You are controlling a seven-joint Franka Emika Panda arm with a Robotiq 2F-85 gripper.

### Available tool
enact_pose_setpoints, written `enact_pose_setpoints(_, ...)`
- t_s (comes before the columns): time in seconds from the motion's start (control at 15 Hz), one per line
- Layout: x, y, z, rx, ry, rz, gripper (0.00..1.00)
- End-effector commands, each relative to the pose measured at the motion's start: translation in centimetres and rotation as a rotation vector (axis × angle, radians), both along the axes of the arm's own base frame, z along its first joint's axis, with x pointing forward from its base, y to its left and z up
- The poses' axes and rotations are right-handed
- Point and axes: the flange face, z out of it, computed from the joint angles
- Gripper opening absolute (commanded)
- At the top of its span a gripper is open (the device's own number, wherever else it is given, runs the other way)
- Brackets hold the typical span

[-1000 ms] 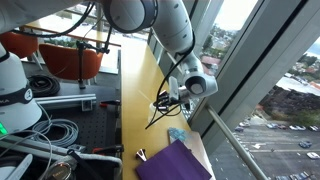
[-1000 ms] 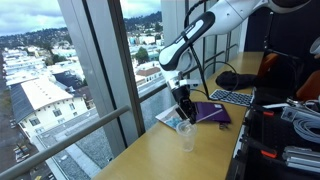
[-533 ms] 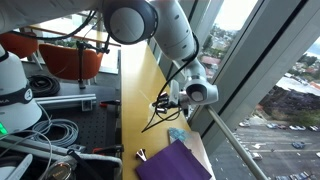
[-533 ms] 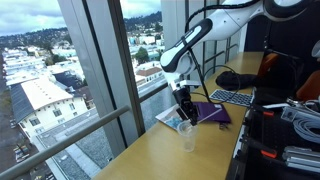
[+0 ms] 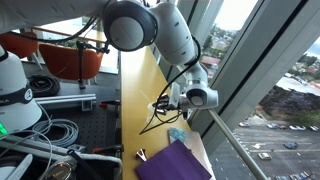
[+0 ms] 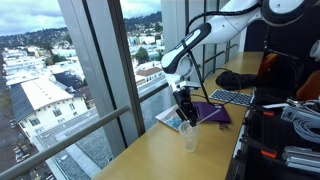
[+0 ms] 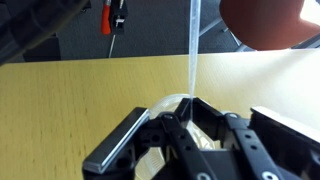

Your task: Put the straw in the plastic cup

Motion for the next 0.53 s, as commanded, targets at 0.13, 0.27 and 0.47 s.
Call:
enact_pose_setpoints(0.13,1.0,-0.9,0.3,0.051,0.016,-0.034,0.03)
enact_pose_setpoints(0.27,1.2,-1.2,0.4,0.055,0.013,-0.043,0.37)
enact_pose_setpoints(0.47,1.4,-1.6,0.6,0.072,0.019,-0.046,0.57)
